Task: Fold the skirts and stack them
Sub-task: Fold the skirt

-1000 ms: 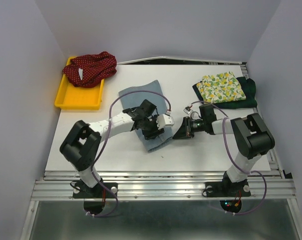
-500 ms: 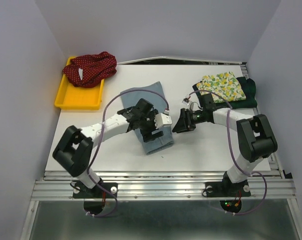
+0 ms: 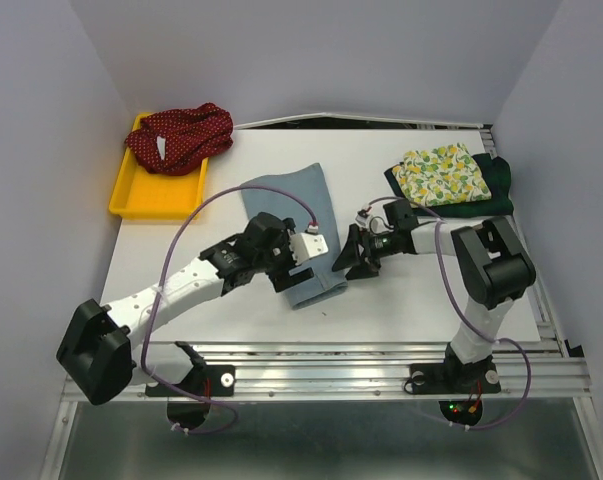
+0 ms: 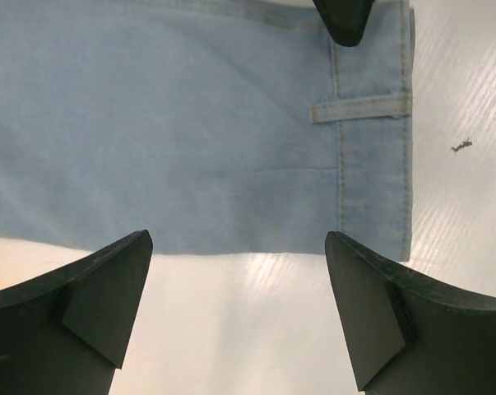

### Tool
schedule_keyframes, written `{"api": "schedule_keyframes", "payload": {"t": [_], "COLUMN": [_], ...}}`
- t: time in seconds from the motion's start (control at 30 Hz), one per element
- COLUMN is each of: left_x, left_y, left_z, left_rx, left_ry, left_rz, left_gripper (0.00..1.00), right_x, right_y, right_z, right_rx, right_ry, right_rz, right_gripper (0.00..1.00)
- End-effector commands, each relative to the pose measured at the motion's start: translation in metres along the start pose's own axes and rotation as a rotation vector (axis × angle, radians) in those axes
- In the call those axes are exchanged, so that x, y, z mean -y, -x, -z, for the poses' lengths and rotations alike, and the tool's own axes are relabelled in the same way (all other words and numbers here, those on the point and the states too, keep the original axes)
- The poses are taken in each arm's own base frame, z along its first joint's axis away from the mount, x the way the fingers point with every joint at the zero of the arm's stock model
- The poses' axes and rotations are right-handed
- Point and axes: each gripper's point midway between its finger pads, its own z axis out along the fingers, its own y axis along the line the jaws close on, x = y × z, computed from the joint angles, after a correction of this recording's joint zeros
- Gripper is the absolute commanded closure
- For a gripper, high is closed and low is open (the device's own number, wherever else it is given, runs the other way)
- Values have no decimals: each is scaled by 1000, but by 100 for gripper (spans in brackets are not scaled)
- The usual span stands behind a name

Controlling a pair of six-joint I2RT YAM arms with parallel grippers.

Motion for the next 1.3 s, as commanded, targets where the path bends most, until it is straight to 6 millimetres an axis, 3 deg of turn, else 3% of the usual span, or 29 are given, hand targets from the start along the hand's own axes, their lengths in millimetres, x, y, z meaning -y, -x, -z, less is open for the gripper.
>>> {"api": "schedule_keyframes", "payload": {"t": [0.0,0.03,0.1,0.2,0.23,0.33,0.43,0.53,1.03,1.27], "left_x": [0,9,10,25,31,50,74,89,91,80], "left_y": [6,6,2,-4,-9,-11,-12,-17,-23,-35], "left_z": [0,-1,-4,-13,-17,-19,-15,-16,-47,-52], "left_rx": [56,68,55,31,16,32,59,58,-4,-65], "left_ry": [124,118,148,124,108,84,84,93,194,268], "left_rz": [41,21,20,25,22,-33,-126,-185,-195,-196], "left_gripper": [1,1,1,1,1,1,1,1,2,24], "right_x": [8,11,13,17,14,5,-10,-17,-57,-66], "right_y": [-7,-14,-21,-33,-29,-23,-16,-12,-1,-2], "right_z": [-17,-21,-25,-29,-29,-29,-28,-28,-17,-13], "right_rx": [-22,-50,-76,-109,-101,-103,-105,-109,-106,-106], "right_ry": [4,10,17,22,41,68,111,135,242,272], "right_rz": [9,-9,-22,-66,-49,-69,-114,-157,-412,-448], "right_gripper": [14,17,21,36,49,72,90,99,99,99]}}
